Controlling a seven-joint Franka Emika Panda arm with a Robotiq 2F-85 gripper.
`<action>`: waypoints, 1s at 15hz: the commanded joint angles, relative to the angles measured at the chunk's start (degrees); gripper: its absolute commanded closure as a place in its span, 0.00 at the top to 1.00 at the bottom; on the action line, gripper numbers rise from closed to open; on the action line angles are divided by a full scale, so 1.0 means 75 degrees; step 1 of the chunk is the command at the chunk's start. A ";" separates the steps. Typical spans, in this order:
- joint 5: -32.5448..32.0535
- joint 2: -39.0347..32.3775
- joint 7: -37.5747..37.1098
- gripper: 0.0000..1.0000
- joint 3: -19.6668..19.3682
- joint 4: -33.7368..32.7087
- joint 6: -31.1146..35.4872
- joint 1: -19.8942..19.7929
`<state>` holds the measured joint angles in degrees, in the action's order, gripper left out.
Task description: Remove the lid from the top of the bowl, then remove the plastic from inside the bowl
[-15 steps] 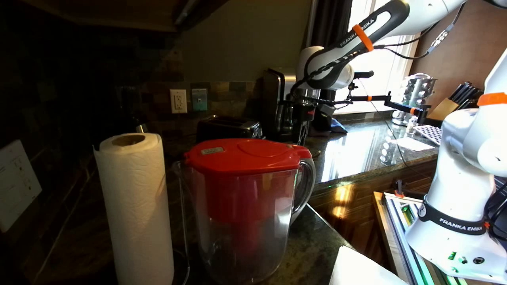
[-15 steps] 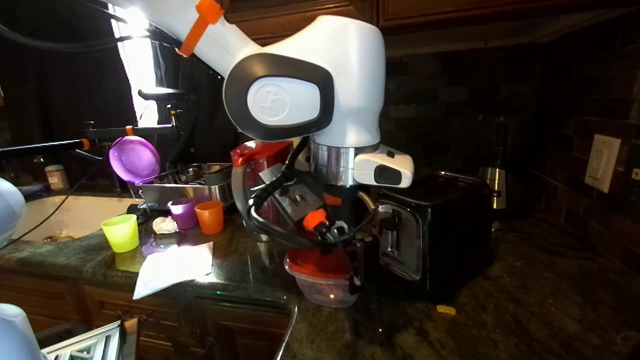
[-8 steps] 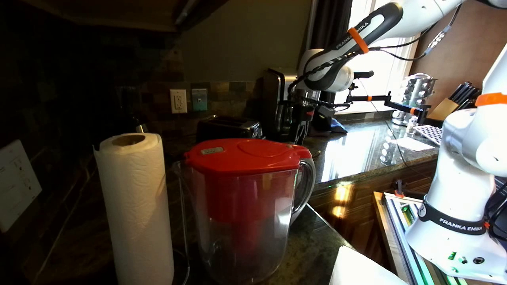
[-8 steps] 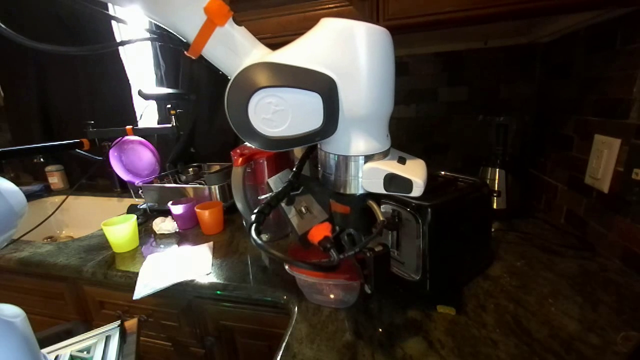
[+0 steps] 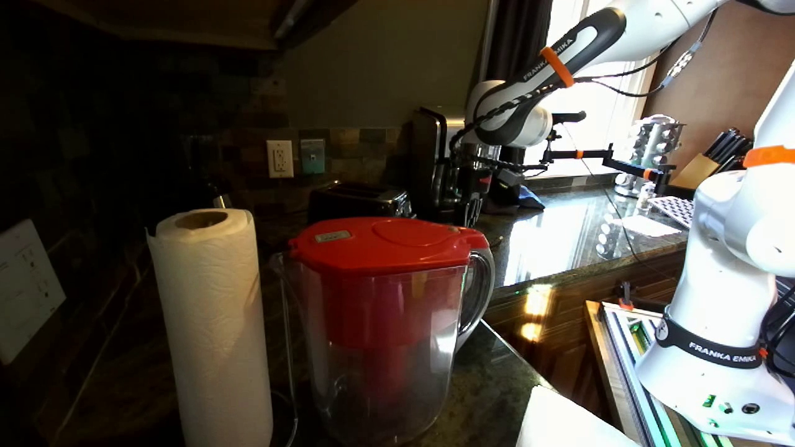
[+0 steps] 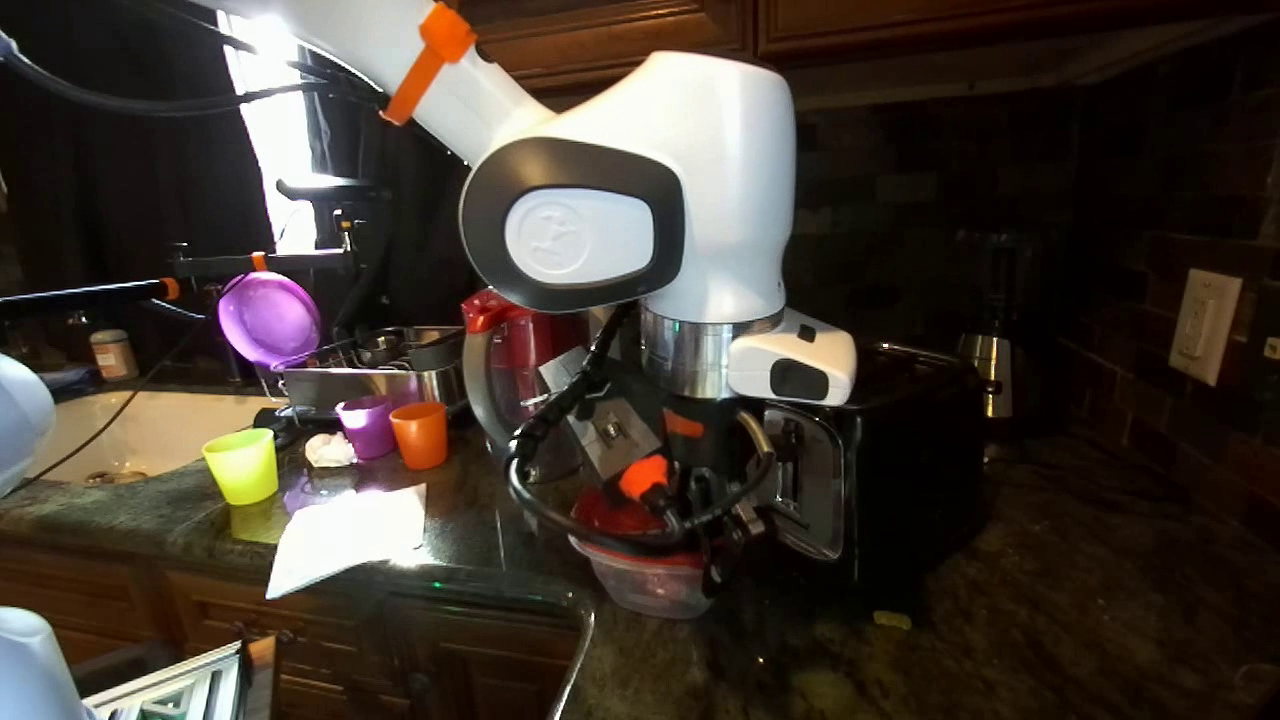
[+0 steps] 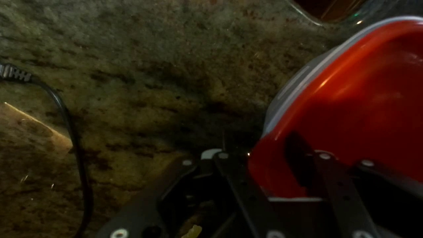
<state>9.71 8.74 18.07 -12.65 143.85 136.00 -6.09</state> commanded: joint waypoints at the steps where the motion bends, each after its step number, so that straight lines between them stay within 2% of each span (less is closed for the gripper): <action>1: 0.0133 -0.0088 0.0184 0.31 0.0005 -0.0027 0.0119 -0.0073; 3: 0.0129 -0.0077 0.0181 0.33 0.0003 -0.0039 0.0120 -0.0079; 5: 0.0120 -0.0068 0.0168 0.28 0.0009 -0.0052 0.0118 -0.0082; 6: 0.0118 -0.0069 0.0163 0.22 0.0012 -0.0062 0.0122 -0.0082; 7: 0.0115 -0.0070 0.0157 0.09 0.0015 -0.0074 0.0117 -0.0080; 8: 0.0111 -0.0069 0.0144 0.04 0.0021 -0.0084 0.0121 -0.0078; 9: 0.0105 -0.0072 0.0134 0.05 0.0024 -0.0086 0.0124 -0.0077; 10: 0.0101 -0.0068 0.0121 0.01 0.0029 -0.0091 0.0121 -0.0076; 11: 0.0102 -0.0072 0.0116 0.04 0.0032 -0.0098 0.0123 -0.0073; 15: 0.0133 -0.0037 0.0079 0.04 0.0050 -0.0114 0.0080 -0.0058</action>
<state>9.71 8.74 18.08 -12.59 142.83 136.01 -6.20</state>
